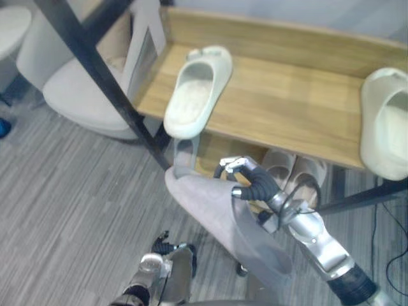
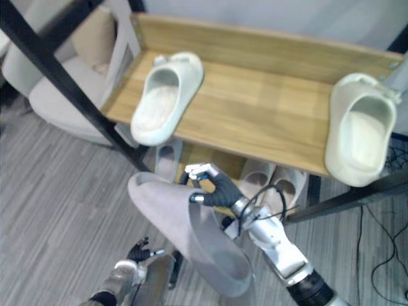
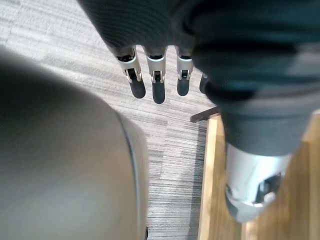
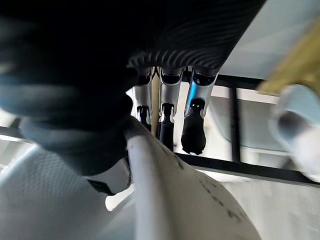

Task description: Organize the slippers on the shoe rack

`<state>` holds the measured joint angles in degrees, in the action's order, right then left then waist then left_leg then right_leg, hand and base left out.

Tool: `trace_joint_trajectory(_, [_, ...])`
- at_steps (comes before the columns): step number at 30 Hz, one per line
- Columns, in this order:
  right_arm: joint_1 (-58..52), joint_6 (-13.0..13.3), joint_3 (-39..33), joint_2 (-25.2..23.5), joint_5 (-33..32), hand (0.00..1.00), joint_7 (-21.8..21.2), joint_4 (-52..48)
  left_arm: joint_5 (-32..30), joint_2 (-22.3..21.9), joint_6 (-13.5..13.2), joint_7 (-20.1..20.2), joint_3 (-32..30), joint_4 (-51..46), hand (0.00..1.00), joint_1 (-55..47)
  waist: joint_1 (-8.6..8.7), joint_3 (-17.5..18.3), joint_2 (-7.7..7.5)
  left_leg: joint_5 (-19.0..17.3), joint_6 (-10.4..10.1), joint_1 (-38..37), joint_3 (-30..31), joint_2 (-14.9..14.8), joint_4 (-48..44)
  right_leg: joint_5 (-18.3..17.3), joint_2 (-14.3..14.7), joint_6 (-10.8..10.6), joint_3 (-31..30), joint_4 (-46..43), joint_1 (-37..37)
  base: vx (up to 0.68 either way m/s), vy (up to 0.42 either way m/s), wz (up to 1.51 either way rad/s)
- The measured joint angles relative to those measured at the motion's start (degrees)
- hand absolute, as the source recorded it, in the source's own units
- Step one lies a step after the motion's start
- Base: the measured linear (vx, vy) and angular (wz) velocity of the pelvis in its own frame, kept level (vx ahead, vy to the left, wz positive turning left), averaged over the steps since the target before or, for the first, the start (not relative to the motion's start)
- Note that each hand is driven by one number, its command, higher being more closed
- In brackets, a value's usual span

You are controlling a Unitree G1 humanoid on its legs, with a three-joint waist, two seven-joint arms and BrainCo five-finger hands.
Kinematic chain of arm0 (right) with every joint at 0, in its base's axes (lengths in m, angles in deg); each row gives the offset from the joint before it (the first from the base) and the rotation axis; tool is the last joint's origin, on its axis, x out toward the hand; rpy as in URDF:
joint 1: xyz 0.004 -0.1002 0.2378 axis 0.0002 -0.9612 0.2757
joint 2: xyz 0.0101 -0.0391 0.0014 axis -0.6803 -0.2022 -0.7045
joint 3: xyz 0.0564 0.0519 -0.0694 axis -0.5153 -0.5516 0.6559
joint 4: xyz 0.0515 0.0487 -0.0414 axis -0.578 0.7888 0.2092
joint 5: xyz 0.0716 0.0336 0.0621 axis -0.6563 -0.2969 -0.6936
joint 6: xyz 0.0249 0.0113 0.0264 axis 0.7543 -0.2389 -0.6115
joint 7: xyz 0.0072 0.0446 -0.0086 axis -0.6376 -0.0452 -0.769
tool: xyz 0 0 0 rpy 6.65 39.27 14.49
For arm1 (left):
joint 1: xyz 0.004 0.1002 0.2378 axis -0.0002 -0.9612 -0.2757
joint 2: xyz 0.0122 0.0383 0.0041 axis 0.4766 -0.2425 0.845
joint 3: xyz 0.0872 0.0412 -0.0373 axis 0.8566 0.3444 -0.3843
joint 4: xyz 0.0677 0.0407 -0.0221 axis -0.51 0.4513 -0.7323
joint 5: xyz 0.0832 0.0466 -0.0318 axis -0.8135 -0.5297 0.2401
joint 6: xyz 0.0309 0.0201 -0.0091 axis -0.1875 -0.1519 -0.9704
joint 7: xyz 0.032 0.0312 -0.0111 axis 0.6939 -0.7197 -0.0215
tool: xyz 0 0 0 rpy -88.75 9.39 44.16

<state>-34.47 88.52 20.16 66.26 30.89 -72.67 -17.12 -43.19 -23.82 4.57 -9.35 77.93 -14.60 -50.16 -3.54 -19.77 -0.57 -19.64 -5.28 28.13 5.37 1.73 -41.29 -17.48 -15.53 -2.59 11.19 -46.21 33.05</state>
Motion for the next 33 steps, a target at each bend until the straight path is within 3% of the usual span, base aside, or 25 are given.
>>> trace_joint_trajectory(7, [13.2,-0.8,0.5,4.5,4.0,1.0,3.2,6.5,3.2,2.9,-0.6,-2.4,-4.3,-3.3,0.0,4.3,0.25,-5.4,0.43,-2.9,0.0,14.2,-0.2,-1.0,-16.2,-4.0,-2.4,2.0,2.2,-12.8,10.1,-0.07,0.01,0.3])
trace_joint_trajectory(13, [21.8,-1.7,-0.7,6.2,5.9,1.0,8.0,12.2,3.2,3.0,2.0,-4.0,-8.2,-1.6,0.0,3.1,-0.5,-9.3,-0.07,-5.6,0.7,24.6,0.1,-1.4,-26.2,-8.0,-4.2,2.5,2.5,-23.2,19.2,-0.11,-0.015,0.21])
trace_joint_trajectory(17, [23.2,-3.2,-6.5,2.8,10.6,1.0,14.4,13.2,3.3,1.7,2.4,-4.4,-11.3,-2.3,0.0,3.2,-1.71,-9.5,-0.22,-6.7,0.3,31.4,0.7,-1.9,-31.8,-9.8,-4.6,3.3,2.0,-29.4,25.8,-0.1,-0.038,0.08])
trace_joint_trajectory(23, [25.9,-5.3,-14.3,-3.7,16.3,1.0,21.8,14.6,3.9,0.6,2.9,-6.2,-11.9,-5.6,0.0,3.1,-2.56,-9.5,-0.25,-6.2,-0.7,36.0,0.9,-3.3,-33.8,-10.4,-4.4,4.1,2.3,-32.3,30.6,-0.07,-0.049,0.0])
trace_joint_trajectory(28, [27.9,-7.6,-19.5,-8.9,19.5,1.0,26.7,19.0,5.5,0.4,2.9,-7.3,-11.7,-7.1,0.0,3.1,-2.94,-9.5,-0.26,-5.6,-1.9,38.2,0.9,-4.3,-34.9,-11.0,-4.4,5.0,2.7,-33.8,32.6,-0.02,-0.046,0.05])
trace_joint_trajectory(33, [32.0,-9.6,-22.8,-13.5,21.7,1.0,31.6,24.3,5.7,0.5,2.8,-8.8,-11.7,-8.4,0.0,3.2,-3.04,-9.1,-0.26,-5.6,-2.0,39.7,0.1,-5.8,-35.8,-11.6,-4.1,5.2,2.9,-34.9,33.9,0.0,-0.022,-0.01])
